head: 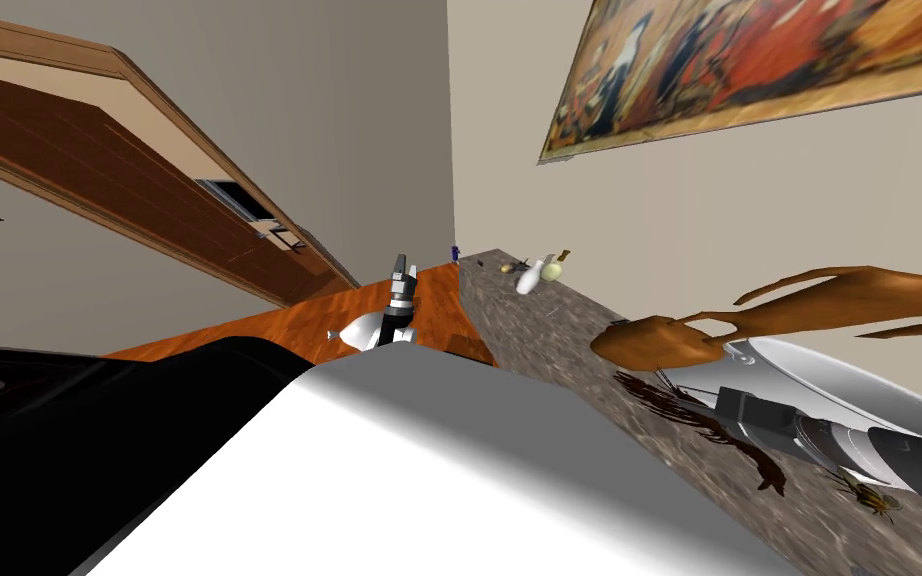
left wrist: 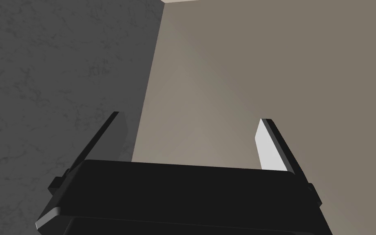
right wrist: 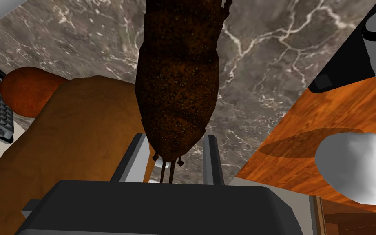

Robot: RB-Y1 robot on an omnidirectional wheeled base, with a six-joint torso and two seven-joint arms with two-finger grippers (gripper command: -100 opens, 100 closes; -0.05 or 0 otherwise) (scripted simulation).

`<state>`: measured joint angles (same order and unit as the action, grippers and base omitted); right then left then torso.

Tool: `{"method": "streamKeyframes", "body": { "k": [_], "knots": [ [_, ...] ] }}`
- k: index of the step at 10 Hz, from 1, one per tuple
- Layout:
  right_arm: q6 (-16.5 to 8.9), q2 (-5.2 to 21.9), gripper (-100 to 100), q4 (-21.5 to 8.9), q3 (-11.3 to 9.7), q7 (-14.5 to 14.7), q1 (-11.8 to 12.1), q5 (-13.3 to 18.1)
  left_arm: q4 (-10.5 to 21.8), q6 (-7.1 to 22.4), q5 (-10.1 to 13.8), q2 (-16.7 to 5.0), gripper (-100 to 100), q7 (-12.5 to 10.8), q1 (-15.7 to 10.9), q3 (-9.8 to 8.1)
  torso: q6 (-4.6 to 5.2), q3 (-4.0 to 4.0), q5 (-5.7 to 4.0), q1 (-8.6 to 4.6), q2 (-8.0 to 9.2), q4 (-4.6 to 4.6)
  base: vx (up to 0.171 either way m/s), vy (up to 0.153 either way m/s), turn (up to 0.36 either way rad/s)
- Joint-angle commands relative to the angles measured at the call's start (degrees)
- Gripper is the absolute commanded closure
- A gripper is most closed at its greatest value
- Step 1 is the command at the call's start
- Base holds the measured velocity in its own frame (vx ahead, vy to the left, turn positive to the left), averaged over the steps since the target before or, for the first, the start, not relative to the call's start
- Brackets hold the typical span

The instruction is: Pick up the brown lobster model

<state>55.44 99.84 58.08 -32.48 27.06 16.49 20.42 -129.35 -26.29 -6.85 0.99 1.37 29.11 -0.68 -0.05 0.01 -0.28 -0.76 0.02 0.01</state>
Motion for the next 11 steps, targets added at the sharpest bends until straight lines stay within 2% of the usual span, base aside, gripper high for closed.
{"method": "streamKeyframes", "body": {
  "k": [1,2,3,4,5,7,8,10,11],
  "knots": [
    [1.0,-0.5,100,-2.9,-0.1,-0.2,-0.1,-0.2,0.0,0.0,0.0,0.0,0,0.0,0.0,0.0,0.0,0.0,0.0,0.0,0.0,0.0,-0.087,-0.004,0.169],
    [1.0,-0.5,100,-4.0,-0.1,-0.2,-0.1,-0.2,0.0,0.0,0.0,0.0,0,0.0,0.0,-0.01,0.12,-0.02,0.05,-0.03,-0.06,0.0,-0.03,-0.004,0.01],
    [3.2,-2.0,100,-6.1,-0.5,-0.5,-0.8,-0.2,0.0,0.0,0.0,0.0,0,0.0,0.0,-0.01,0.18,-0.08,0.06,-0.05,-0.17,-0.01,-0.066,-0.001,0.292],
    [3.2,-2.0,100,-7.9,-0.5,-0.5,-0.8,-0.2,0.0,0.0,0.0,0.0,0,0.0,0.0,0.0,-0.07,-0.1,0.03,-0.01,-0.19,-0.02,-0.083,0.008,0.176],
    [5.4,-3.5,100,-10.1,-0.9,-0.8,-1.5,-0.1,0.0,0.0,0.0,0.0,0,0.0,0.0,-0.01,0.08,-0.08,0.08,0.01,-0.17,-0.01,-0.112,0.032,0.299],
    [5.4,-3.5,100,-13.2,-0.9,-0.8,-1.5,-0.1,0.0,0.0,0.0,0.0,0,0.0,0.0,-0.01,0.13,-0.01,0.11,0.06,-0.06,0.02,-0.072,0.015,0.059],
    [7.6,-5.0,100,-15.5,-1.2,-1.0,-2.1,-0.1,0.0,0.0,0.0,0.0,0,0.0,0.0,-0.01,0.21,-0.05,0.14,-0.02,-0.15,0.02,-0.07,0.007,0.256],
    [7.6,-5.0,100,-17.9,-1.2,-1.0,-2.1,-0.1,0.0,0.0,0.0,0.0,0,0.0,0.0,-0.01,0.06,-0.07,0.14,0.03,-0.17,0.02,-0.056,0.008,0.104],
    [9.9,-6.5,100,-21.2,-1.6,-1.3,-2.8,-0.1,0.0,0.0,0.0,0.0,0,0.0,0.0,-0.01,0.18,-0.09,0.16,0.0,-0.22,0.01,-0.085,0.023,0.243]
  ]
}}
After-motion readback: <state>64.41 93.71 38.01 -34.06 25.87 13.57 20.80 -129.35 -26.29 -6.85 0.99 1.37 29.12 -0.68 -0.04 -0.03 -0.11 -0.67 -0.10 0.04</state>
